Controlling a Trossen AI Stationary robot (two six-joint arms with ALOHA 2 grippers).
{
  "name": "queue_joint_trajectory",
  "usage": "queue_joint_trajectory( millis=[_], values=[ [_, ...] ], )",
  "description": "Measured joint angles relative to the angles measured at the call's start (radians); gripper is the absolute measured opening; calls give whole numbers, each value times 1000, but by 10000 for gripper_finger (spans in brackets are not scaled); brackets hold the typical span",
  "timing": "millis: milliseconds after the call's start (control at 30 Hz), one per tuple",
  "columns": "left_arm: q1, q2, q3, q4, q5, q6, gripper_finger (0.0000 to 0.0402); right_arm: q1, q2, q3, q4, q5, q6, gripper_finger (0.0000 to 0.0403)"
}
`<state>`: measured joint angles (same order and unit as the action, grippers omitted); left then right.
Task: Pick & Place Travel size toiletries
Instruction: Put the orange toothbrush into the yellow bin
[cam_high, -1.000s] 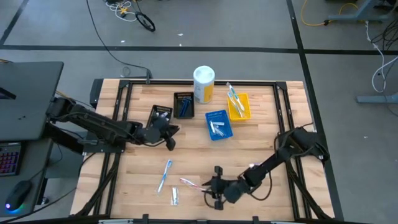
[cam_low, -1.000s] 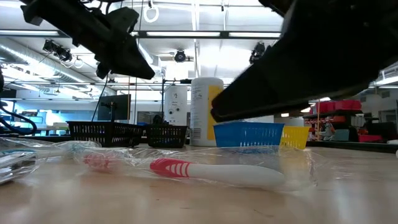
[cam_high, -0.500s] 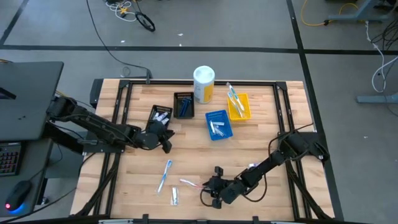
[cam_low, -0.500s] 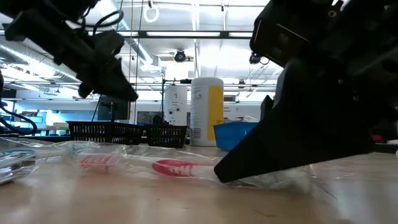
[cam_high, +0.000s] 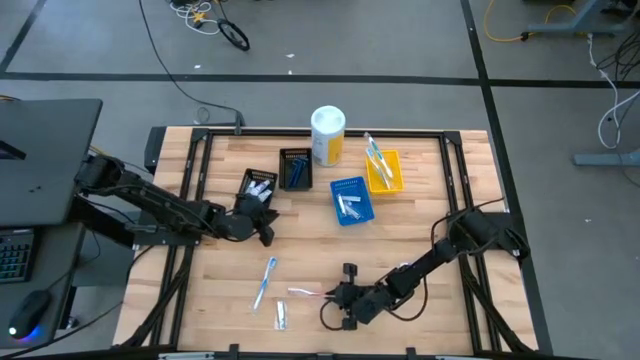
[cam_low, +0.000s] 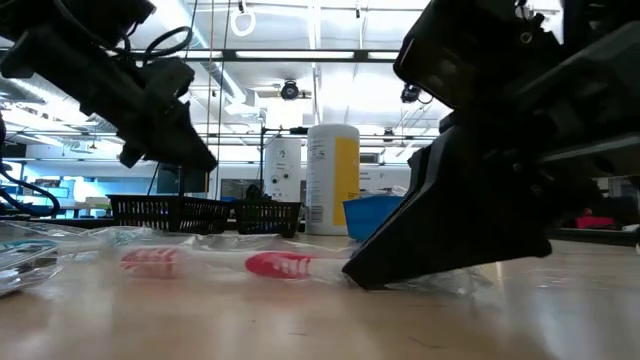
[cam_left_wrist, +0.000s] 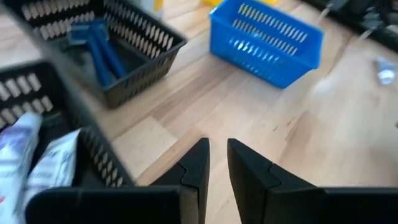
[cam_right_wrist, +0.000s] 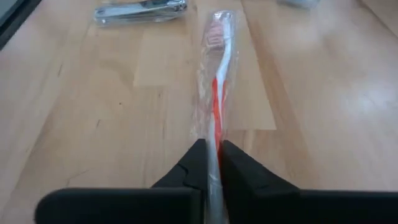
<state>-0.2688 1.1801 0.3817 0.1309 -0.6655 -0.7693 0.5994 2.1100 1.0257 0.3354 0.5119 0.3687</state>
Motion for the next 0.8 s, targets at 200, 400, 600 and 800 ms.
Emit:
queue_joint_trajectory(
  millis=[200, 400, 600, 800],
  values=[
    [0, 0, 0, 114, 7, 101, 63, -24, -146, -6, -167, 70, -63, 26],
    [0, 0, 1, 186, 11, 175, 63, -62, -394, -4, -678, 412, 179, 25],
    [0, 0, 1, 192, 11, 192, 63, -177, -615, -35, -1224, 520, 591, 27],
    [0, 0, 1, 201, 11, 224, 63, -347, -735, -166, -1274, 562, 738, 36]
  ],
)
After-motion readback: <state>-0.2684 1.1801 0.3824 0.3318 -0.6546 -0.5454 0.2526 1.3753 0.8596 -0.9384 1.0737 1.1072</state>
